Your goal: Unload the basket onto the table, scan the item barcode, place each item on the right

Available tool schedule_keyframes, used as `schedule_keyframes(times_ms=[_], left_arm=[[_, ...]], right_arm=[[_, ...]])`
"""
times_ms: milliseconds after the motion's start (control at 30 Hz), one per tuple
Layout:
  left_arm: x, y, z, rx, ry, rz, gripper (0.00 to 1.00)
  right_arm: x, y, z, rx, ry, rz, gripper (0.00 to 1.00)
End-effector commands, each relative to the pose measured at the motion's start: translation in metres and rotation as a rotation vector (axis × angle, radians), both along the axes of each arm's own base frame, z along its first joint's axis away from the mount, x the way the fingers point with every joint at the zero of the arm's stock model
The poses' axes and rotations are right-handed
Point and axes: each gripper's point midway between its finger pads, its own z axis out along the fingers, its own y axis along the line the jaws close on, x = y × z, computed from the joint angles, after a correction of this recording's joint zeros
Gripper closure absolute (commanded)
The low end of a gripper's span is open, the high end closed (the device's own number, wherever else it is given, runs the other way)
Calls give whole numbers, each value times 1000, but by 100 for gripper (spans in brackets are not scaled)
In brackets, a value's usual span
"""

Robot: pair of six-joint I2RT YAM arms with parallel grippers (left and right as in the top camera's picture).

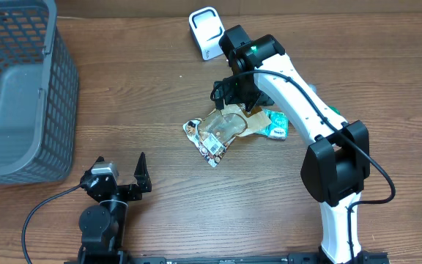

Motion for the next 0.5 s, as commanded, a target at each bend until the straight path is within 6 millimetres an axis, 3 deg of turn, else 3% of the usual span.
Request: schedule_keyframes(times_ms=[0,200,467], left_arm=[[-1,-4,7,23,-35,-26,0],[-3,-4,21,28,-94,-26,1],[-3,-4,21,35,-95,-29,0]], right_arm=[[3,0,10,5,-31,-4,0],[3,0,10,5,-31,-4,0],[3,0,10,5,-31,-4,0]])
